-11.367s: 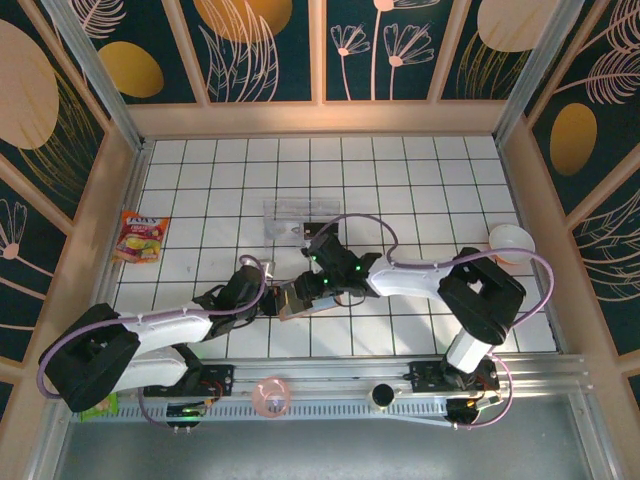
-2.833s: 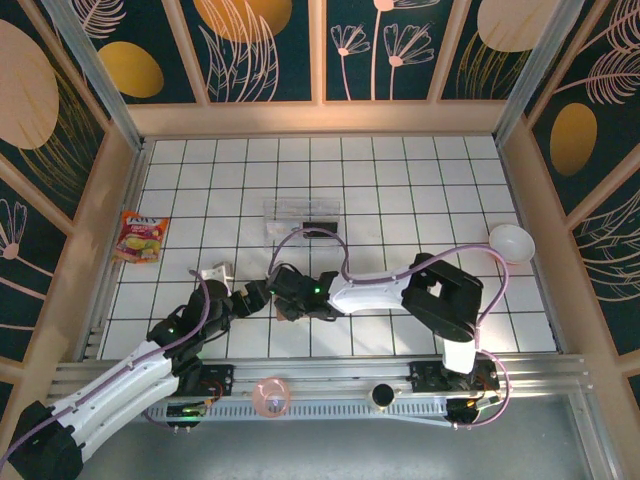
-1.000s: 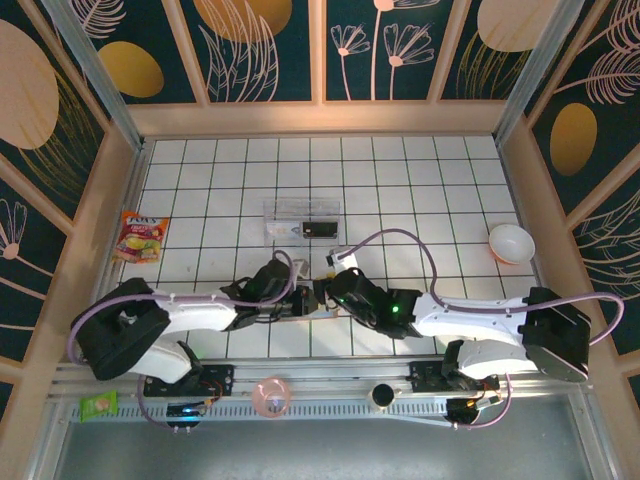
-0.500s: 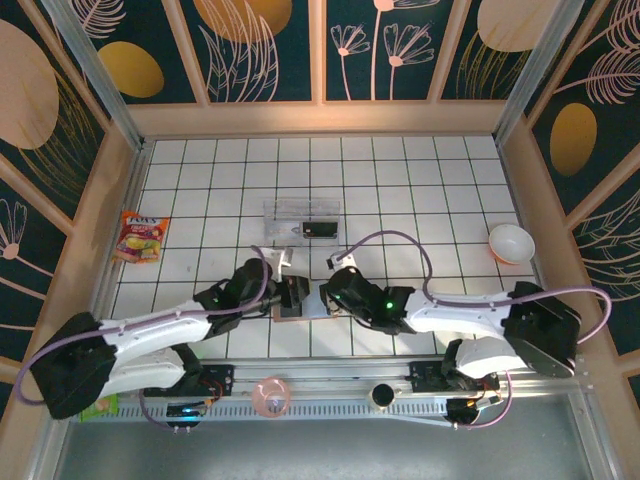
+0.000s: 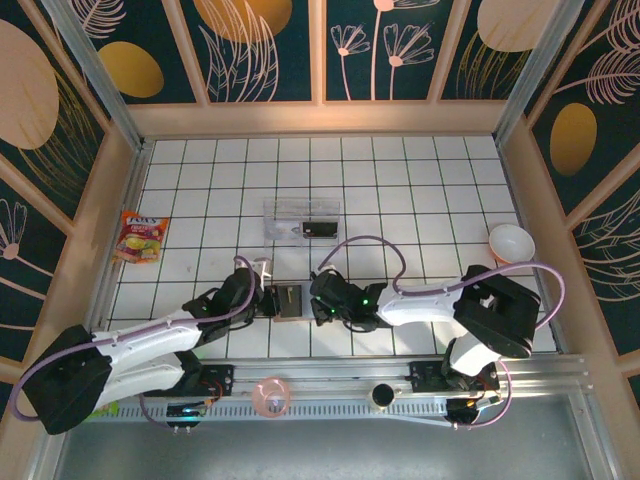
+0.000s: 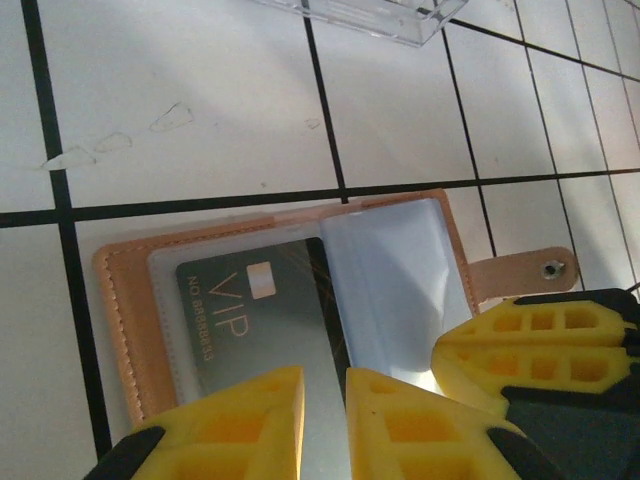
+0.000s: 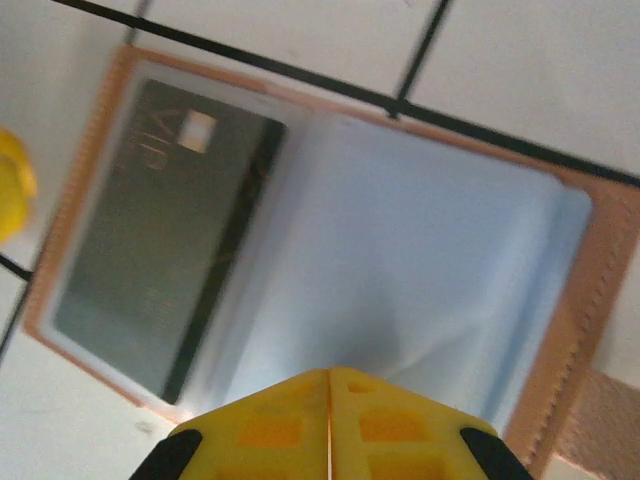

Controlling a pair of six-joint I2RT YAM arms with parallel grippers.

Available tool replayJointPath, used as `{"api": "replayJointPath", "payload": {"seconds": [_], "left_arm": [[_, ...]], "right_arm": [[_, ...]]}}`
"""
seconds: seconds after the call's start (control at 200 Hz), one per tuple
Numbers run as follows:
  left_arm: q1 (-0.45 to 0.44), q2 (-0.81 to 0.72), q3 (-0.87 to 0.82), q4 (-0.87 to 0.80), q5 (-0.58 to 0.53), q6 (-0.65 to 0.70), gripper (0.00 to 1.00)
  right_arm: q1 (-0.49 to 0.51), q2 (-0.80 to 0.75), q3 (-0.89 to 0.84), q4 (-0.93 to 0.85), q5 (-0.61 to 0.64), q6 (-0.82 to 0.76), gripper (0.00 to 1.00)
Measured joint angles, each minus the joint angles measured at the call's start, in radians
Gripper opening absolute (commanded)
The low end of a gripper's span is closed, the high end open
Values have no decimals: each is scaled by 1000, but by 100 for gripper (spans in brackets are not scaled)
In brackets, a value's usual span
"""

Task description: Take the credit cards out of the card holder

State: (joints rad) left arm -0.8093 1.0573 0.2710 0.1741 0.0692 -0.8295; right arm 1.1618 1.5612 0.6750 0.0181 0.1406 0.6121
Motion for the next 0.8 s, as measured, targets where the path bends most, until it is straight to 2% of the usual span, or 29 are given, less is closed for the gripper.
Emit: {"api": "replayJointPath", "payload": {"seconds": [0.335,0.591,0.801], "left_arm": [[12,-2,-6,-8,0,15,21],[12,-15,-6,-22,0,18,23],[12,-8,-6,-18,6,18,23]], "right_arm": [[28,-32,-5,-31,37,9,13],[29,-37,44,4,-60,-12,7],[29,19,27,18,-90,-6,3]]}}
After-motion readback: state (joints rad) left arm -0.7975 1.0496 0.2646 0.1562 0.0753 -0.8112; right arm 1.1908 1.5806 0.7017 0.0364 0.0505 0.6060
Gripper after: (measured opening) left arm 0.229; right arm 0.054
